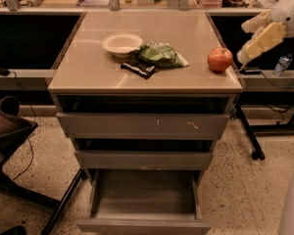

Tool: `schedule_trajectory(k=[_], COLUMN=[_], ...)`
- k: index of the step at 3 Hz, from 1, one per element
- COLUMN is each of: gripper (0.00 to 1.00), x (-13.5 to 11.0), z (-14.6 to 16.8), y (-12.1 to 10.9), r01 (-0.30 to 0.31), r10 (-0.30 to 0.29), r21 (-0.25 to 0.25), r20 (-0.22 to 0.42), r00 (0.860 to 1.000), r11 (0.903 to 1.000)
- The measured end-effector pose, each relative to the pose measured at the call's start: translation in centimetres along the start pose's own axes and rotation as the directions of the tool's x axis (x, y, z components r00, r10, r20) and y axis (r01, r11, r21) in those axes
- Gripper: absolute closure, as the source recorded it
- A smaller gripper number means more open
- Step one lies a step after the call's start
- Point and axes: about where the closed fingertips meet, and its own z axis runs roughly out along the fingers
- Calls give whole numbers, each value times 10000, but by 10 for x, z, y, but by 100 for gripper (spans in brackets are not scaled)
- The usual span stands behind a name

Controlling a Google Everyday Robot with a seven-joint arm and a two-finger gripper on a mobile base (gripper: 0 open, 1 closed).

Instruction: Place apple into bottom drawer

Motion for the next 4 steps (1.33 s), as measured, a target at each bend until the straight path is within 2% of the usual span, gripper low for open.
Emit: schedule_trajectory(k=[1, 2, 3, 4], gripper=[0, 0, 0, 0], x=[-16, -18, 8, 29], z=[40, 44, 66, 76], y=[-41, -47, -76, -111], r01=[-600, -620, -688, -535], r10=[776, 755, 651, 443], r21=[-850, -666, 224, 1500], r20=[2224, 2251, 1378, 642], r00=[9719, 9714, 9883, 9970], r11=[9946, 9959, 9974, 9872])
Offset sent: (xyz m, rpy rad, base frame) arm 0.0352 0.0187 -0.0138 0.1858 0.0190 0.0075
